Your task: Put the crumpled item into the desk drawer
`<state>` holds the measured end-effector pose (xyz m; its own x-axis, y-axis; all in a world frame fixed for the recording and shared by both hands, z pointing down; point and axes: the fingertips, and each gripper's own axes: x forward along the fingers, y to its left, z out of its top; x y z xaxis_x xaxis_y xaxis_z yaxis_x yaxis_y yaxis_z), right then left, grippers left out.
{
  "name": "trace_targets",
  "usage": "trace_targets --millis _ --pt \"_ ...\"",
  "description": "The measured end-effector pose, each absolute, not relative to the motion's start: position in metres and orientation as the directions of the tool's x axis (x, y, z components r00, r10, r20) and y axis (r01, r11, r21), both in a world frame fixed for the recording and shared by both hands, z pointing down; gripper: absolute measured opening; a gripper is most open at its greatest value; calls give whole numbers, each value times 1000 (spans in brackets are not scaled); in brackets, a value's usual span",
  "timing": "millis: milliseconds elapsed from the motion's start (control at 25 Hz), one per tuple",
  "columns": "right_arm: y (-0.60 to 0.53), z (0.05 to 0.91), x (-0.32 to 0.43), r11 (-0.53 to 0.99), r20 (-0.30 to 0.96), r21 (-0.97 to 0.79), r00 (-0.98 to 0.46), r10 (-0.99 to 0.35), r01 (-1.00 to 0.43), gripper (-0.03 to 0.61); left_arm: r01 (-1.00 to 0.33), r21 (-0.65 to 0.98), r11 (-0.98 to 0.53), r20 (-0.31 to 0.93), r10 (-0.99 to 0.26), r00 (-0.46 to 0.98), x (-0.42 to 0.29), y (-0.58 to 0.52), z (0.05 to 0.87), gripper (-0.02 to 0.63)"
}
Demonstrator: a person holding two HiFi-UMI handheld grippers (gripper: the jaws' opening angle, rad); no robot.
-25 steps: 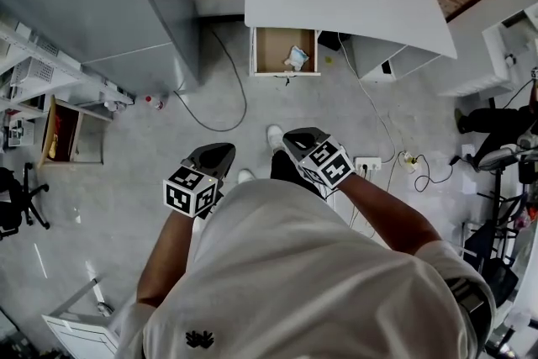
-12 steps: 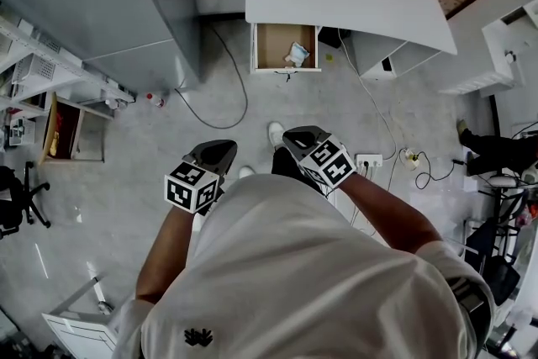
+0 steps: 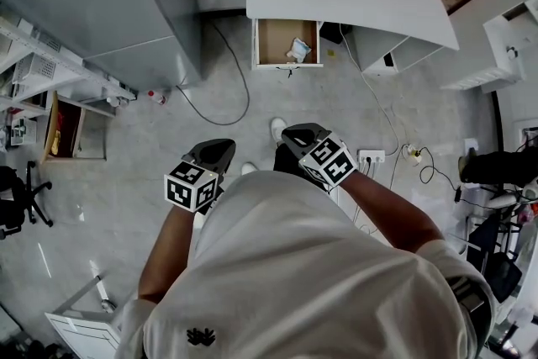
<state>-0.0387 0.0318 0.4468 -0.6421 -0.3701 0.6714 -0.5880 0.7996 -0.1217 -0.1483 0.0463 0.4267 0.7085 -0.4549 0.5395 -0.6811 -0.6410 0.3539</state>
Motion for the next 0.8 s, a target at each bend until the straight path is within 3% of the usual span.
trace_targets --millis 800 --pt "16 460 -62 833 683 -117 -653 -327 -540 28 -703 369 -607 554 -464 691 -164 36 441 25"
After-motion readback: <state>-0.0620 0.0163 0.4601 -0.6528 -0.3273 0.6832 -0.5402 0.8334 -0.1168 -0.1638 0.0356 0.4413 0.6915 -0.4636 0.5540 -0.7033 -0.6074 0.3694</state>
